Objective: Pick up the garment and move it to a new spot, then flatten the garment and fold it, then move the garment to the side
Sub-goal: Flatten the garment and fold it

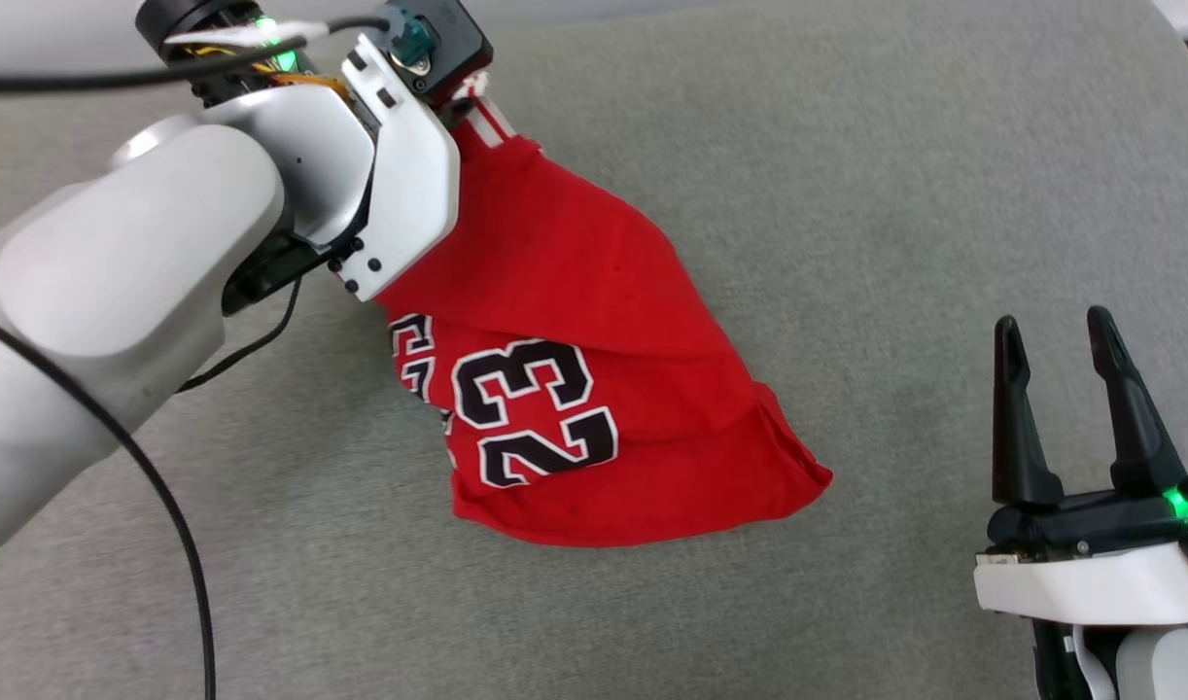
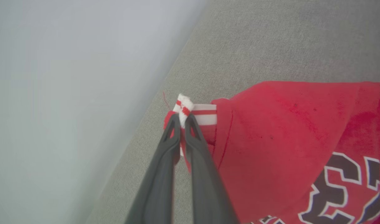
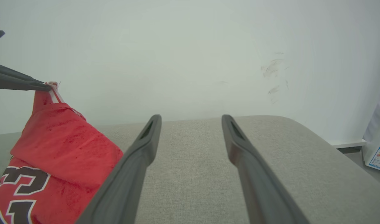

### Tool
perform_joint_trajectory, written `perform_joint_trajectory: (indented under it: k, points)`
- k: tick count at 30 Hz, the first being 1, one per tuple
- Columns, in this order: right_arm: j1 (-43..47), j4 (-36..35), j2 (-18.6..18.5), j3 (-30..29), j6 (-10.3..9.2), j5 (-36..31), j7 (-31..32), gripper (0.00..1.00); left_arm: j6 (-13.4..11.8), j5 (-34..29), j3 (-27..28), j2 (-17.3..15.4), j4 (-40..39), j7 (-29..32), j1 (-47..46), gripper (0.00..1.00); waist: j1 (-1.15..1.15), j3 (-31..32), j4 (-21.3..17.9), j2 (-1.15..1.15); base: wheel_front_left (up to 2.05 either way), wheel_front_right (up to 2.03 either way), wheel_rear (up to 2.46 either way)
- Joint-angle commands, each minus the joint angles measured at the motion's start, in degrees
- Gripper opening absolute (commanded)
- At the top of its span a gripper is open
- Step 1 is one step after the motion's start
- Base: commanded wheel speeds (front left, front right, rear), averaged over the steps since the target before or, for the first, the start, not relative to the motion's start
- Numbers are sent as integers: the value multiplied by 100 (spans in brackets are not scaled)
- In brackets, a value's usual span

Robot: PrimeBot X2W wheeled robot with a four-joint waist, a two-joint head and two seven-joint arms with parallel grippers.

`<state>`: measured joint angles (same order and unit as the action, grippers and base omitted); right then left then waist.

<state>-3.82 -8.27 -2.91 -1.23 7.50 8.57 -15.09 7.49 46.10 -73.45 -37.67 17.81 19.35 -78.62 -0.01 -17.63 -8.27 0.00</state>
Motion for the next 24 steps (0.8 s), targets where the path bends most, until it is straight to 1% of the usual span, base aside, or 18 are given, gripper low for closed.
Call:
perform_joint_trajectory:
  k: [1,5,8,13,17,18,19,21,24]
  points:
    - [-121,-18,5,16,-2,70,-11,100,-17,-98,3,141,269,12,128,0,1,-362,-286,0,0,0,0]
    - [-257,-38,5,49,-2,191,-11,100,-18,-40,13,408,805,-101,270,0,1,-720,-534,0,0,0,0]
    - [-351,-45,6,75,-2,258,-11,100,-17,-190,7,594,1026,60,498,0,1,-920,-665,0,0,0,0]
    - [-474,-65,6,84,-2,336,-11,100,-18,-215,4,700,1397,278,695,0,1,-1130,-808,0,0,0,0]
    - [-499,-76,6,55,-2,347,-11,100,-18,-191,-28,689,1618,290,732,1,1,-1169,-829,0,0,0,0]
    - [-501,-73,5,37,-2,345,-11,100,-19,-198,-33,677,1683,289,731,39,1,-1160,-821,0,0,0,0]
    - [-486,-68,5,10,-2,334,-11,100,-19,-265,-35,670,1714,263,712,100,1,-1133,-797,0,0,0,0]
    - [-435,-71,6,-32,-2,292,-11,100,-17,-392,-27,647,1676,74,614,100,1,-1039,-726,0,0,0,0]
    - [-347,-83,5,-91,-2,211,-11,100,-19,-517,7,599,1611,-473,398,100,1,-844,-581,0,0,0,0]
